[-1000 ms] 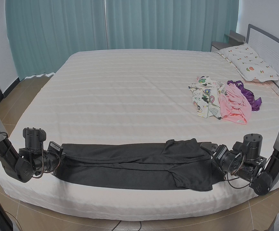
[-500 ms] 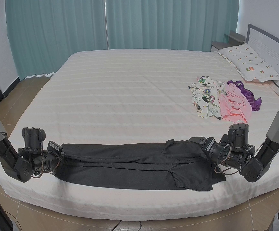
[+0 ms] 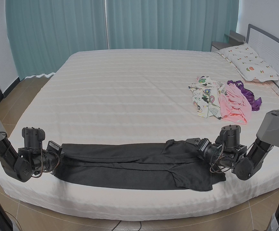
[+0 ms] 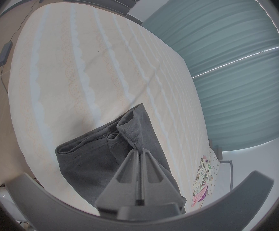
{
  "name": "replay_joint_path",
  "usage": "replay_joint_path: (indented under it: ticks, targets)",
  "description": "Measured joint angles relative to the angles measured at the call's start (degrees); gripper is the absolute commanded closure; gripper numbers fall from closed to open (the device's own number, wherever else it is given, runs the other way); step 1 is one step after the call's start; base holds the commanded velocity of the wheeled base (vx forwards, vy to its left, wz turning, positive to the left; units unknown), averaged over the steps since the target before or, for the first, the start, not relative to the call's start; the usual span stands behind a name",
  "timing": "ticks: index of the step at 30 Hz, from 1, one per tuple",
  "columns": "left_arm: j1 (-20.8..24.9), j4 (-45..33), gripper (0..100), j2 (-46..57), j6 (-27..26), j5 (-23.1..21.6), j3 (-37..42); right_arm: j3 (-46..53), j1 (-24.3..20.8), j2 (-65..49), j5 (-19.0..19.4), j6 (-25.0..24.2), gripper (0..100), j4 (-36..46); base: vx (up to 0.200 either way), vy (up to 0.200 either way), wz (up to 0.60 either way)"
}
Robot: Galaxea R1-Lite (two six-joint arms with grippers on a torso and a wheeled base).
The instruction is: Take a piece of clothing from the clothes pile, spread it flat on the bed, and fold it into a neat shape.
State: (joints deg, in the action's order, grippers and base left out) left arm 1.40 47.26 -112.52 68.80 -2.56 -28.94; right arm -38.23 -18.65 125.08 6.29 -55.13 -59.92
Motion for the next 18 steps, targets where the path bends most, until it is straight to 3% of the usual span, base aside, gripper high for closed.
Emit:
replay_joint_path:
  ticks: [13,14,18]
  targets:
    - [-0.4,0.0,100,0.0,0.0,-0.2,-0.2,-4.0,-0.2,2.0,-3.6,-1.2,0,6.4,0.0,0.0,0.0]
    - [-0.4,0.0,100,0.0,0.0,-0.2,-0.1,-4.4,-0.1,2.2,-3.8,-1.4,100,6.8,0.0,0.0,0.0]
    - [-0.5,0.0,100,0.0,0.0,-0.4,-0.1,-5.2,-0.1,2.4,-5.7,-1.7,100,7.5,0.0,0.0,0.0]
